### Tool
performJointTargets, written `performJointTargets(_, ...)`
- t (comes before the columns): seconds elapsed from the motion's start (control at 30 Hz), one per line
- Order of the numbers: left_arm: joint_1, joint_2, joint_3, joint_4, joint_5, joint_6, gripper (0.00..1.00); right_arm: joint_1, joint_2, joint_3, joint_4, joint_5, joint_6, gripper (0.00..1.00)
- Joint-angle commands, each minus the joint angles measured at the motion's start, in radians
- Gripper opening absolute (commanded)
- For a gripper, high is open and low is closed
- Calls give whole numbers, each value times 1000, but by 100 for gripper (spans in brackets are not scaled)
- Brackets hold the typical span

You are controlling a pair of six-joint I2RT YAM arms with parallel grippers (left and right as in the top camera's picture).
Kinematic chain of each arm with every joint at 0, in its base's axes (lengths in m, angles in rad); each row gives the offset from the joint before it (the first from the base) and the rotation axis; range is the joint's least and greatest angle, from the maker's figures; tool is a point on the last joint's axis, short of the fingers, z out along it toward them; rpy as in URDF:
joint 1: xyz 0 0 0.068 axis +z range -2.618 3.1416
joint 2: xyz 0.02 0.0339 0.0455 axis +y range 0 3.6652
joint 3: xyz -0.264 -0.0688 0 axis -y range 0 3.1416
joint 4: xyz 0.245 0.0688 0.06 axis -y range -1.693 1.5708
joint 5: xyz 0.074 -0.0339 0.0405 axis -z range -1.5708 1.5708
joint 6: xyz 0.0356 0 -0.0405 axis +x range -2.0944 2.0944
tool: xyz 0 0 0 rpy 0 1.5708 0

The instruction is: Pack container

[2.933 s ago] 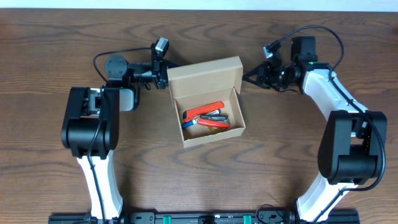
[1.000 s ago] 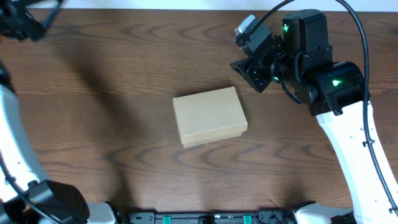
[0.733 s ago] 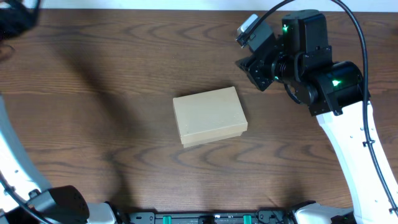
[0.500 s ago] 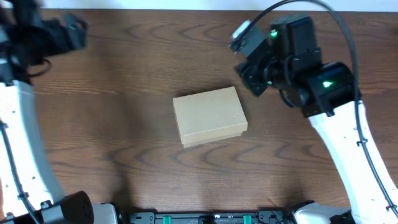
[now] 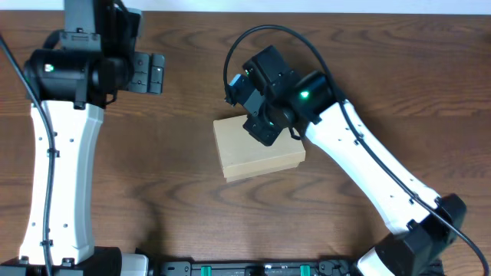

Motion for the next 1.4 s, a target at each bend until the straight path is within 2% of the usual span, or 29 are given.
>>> performJointTargets(0.0, 1, -18, 19, -15, -55, -15, 96, -2, 11, -3, -17, 22, 31, 1)
performJointTargets(0.17, 5, -18, 19, -24, -82, -16, 96, -19, 11, -57, -17, 26, 79, 1)
performJointTargets(0.3, 5, -18, 19, -24, -82, -16, 96, -18, 11, -116, -11, 106, 180, 1)
performJointTargets(0.63, 5, -18, 19, -23, -82, -32, 96, -20, 10, -254, 68, 111, 356, 2)
performJointTargets(0.83, 5, -17, 19, -21, -82, -50, 96, -21, 10, -285, 93, 111, 400, 1)
performJointTargets(1.13, 5, -17, 19, -21, -81, -53, 96, -48, 10, -429, 206, 88, 450, 1)
performJointTargets(1.37, 5, -17, 19, -21, -82, -53, 96, -90, 4, -433, 226, 71, 450, 1)
